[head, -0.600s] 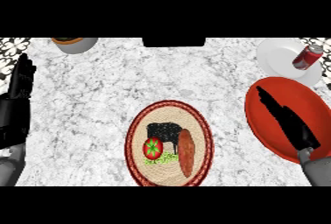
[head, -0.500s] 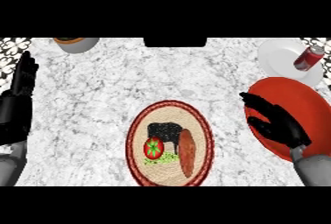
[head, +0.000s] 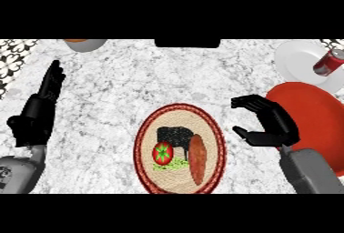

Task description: Pick the sweet potato from the placemat and place it in the bowl

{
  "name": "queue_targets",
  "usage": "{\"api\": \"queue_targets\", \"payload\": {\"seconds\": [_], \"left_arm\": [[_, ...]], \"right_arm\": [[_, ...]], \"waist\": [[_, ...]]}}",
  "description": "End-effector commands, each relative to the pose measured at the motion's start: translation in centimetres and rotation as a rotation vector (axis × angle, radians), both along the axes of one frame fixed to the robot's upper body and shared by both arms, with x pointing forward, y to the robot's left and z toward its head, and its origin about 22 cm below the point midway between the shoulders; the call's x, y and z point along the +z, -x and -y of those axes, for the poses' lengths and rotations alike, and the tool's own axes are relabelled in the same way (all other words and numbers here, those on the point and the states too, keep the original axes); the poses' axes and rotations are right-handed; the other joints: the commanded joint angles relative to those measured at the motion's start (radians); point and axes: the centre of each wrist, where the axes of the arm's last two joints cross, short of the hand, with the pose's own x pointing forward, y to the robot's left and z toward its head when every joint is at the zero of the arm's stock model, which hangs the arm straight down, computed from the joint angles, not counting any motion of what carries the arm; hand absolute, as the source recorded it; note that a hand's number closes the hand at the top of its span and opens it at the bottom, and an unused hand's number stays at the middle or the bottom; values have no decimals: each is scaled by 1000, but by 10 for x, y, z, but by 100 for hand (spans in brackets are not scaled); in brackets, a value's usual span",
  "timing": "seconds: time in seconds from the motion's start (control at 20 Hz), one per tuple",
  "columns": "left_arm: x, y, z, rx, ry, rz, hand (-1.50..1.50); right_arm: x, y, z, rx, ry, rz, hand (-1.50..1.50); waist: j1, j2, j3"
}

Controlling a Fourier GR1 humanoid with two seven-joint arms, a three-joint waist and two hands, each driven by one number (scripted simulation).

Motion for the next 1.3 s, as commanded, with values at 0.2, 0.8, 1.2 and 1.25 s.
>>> {"api": "queue_targets", "payload": {"seconds": [0.2,0.8,1.2,1.25], "left_arm": [[7,-16,4,20,25,-53,0],[0,-11,9,26,24,-83,0],[-1,-8,14,12,12,-63,0],[-7,11,1,30,15,-83,0]], "right_arm": [[13,-24,51,290,41,251,-150],[70,-53,-7,543,652,328,-150],[72,-48,-57,711,757,304,-150],[83,-42,-81,727,771,302,-150]], "waist": [[-12,-10,-6],[-25,-20,-9],[-25,-20,-8],[-21,-24,-9]]}}
